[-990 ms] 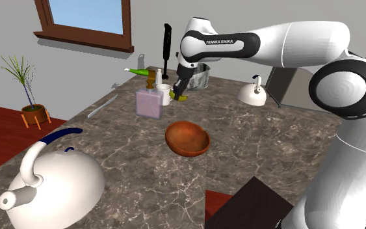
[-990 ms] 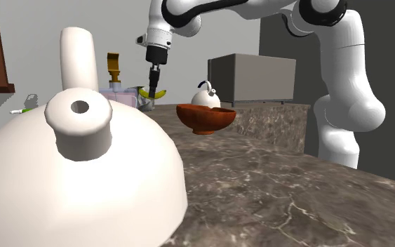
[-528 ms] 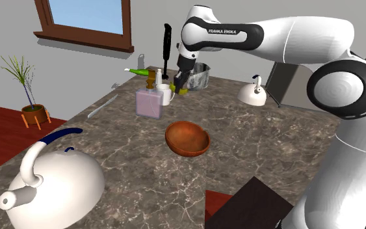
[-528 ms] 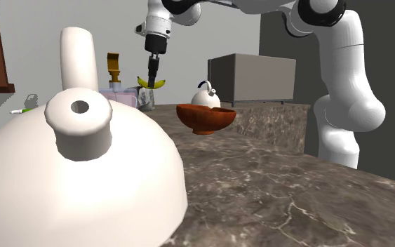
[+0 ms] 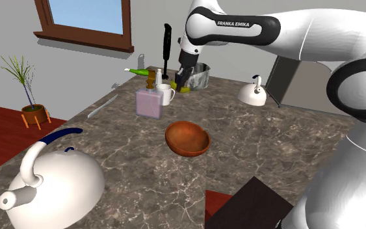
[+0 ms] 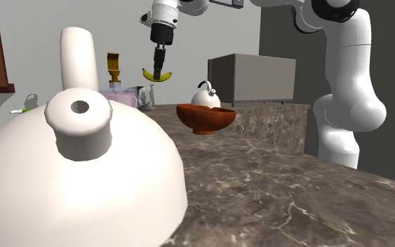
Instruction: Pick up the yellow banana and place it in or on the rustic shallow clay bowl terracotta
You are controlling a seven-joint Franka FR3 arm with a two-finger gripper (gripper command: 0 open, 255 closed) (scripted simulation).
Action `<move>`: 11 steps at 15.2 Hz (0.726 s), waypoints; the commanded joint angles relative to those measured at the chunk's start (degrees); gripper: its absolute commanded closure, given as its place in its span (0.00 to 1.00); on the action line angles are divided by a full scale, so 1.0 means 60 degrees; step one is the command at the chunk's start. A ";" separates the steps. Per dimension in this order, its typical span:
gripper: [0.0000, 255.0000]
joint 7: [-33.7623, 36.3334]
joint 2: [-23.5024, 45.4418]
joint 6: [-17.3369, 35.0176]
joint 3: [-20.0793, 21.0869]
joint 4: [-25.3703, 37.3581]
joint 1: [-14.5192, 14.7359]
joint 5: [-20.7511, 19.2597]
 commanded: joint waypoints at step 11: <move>1.00 0.1740 -0.3635 0.0458 0.0984 -0.4064 0.0782 -0.0018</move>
